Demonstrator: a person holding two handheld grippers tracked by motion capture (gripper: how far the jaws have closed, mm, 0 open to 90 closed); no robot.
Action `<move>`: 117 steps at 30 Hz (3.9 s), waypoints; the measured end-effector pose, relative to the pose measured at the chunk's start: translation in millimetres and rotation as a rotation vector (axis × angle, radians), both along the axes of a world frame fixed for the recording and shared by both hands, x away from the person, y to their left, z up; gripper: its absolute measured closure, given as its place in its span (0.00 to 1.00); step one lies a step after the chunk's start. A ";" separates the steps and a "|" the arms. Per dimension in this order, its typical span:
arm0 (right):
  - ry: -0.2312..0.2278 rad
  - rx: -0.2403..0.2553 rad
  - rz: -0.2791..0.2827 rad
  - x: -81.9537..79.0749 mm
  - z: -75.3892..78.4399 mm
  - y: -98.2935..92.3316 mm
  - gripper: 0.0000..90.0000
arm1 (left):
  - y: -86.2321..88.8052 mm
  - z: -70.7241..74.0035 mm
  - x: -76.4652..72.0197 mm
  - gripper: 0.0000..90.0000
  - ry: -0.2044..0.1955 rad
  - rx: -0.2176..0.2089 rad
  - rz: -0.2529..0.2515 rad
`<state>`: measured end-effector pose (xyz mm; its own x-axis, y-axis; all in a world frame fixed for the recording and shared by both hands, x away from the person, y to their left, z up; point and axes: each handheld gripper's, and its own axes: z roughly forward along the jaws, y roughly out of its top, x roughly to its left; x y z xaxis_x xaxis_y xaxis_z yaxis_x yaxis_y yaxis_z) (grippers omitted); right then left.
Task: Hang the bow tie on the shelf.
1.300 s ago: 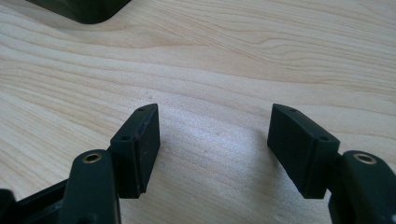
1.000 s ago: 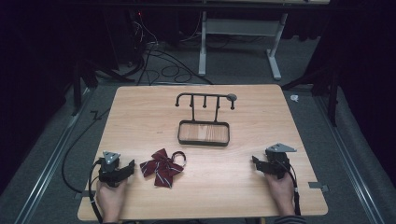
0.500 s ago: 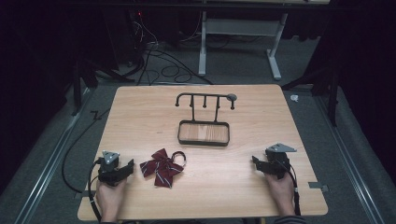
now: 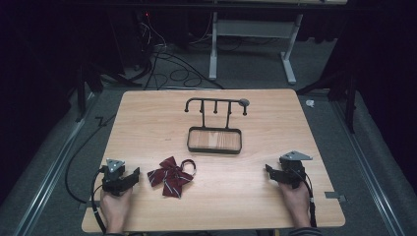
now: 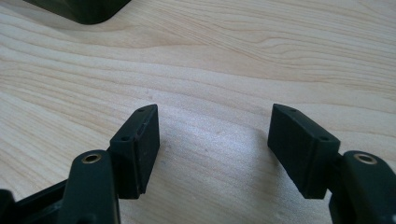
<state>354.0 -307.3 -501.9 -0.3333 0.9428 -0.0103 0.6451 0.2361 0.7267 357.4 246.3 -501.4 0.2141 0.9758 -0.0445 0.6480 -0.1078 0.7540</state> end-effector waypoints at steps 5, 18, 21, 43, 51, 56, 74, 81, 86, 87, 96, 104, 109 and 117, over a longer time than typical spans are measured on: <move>0.001 0.001 0.002 0.0 0.0 0.0 0.39 | -1.5 8.8 -2.7 0.48 -0.008 -0.028 -0.021; 0.000 0.002 0.002 0.0 0.0 -0.3 0.39 | -15.9 26.6 -9.2 0.50 -0.032 -0.050 -0.096; 0.000 0.000 0.003 0.1 -0.1 -0.3 0.39 | -21.1 31.6 -12.0 0.51 -0.036 -0.049 -0.120; 0.001 0.003 0.003 -0.2 0.0 -0.3 0.39 | -57.3 43.8 -9.7 0.53 -0.017 -0.065 -0.261; 0.003 0.004 0.003 -0.3 0.2 -0.4 0.39 | -77.3 44.9 -3.7 0.55 -0.008 -0.064 -0.318; 0.002 0.006 0.003 -0.3 0.1 -0.4 0.39 | -87.4 44.8 0.0 0.56 0.004 -0.054 -0.349; 0.002 0.008 0.005 -0.2 0.1 -0.8 0.39 | -114.5 42.0 20.2 0.61 0.061 -0.080 -0.428; 0.002 0.008 0.006 -0.2 0.1 -0.8 0.39 | -126.1 39.5 30.9 0.62 0.086 -0.061 -0.444; 0.002 0.007 0.006 -0.3 0.0 -0.6 0.38 | -130.6 34.7 37.9 0.61 0.096 -0.064 -0.429; 0.001 0.005 0.008 -0.2 0.0 -0.7 0.39 | -131.3 33.0 39.6 0.61 0.100 -0.061 -0.426; 0.002 0.008 0.008 -0.3 0.1 -0.9 0.38 | -136.5 24.9 44.0 0.65 0.097 -0.033 -0.422; 0.001 0.007 0.009 -0.3 0.1 -1.0 0.38 | -139.0 18.0 48.8 0.72 0.113 -0.031 -0.419; 0.002 0.007 0.008 -0.4 0.1 -0.8 0.38 | -140.8 14.5 50.8 0.76 0.124 -0.032 -0.421; 0.001 0.007 0.009 -0.3 0.0 -0.9 0.38 | -143.0 9.7 52.2 0.92 0.145 -0.004 -0.428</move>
<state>353.7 -308.1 -501.8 -0.3420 0.9397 -0.0037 0.6437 0.2371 0.7276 409.6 103.3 -491.7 0.5895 0.8005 -0.1079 0.6450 -0.3860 0.6595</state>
